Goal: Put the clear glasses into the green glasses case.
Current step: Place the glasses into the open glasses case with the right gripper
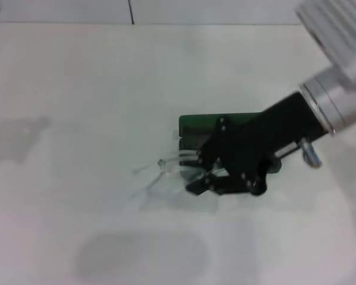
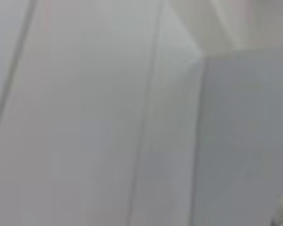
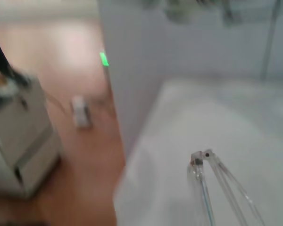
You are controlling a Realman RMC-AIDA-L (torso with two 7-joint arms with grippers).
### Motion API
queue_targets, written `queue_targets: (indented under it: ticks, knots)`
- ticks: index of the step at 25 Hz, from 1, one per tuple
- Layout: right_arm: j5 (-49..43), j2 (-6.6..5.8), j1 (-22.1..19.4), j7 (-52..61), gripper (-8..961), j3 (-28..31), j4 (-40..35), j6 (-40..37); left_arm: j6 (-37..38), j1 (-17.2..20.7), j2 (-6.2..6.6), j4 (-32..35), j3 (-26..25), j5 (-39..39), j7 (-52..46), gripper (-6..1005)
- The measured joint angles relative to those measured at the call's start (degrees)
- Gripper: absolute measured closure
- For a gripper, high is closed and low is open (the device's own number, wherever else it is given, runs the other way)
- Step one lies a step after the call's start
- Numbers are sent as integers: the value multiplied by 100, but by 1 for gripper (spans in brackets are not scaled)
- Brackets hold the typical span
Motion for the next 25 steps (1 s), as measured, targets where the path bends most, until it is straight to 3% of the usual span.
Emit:
queue_targets:
  ticks: [4,9,12,19,25]
  knots:
    - [-1480,11,906,1925,833,238,-571,-626,-62,163,-8,2,-191,58,14,940]
    - [-2481,32,2069,3099,833,454,-106,-1331,-126,254,-117,-62,-207,144,145,940]
    - [-3046,62,2518,3369,833,403,286,-1501,-126,274,-173,-71,-187,186,190,941]
    - [-3507,90,2865,3363,833,-302,1501,-737,-136,136,-266,-146,-188,374,282,941]
    - [-3606,104,2897,3342,833,-992,1781,104,-181,52,-292,-345,-190,393,358,941]
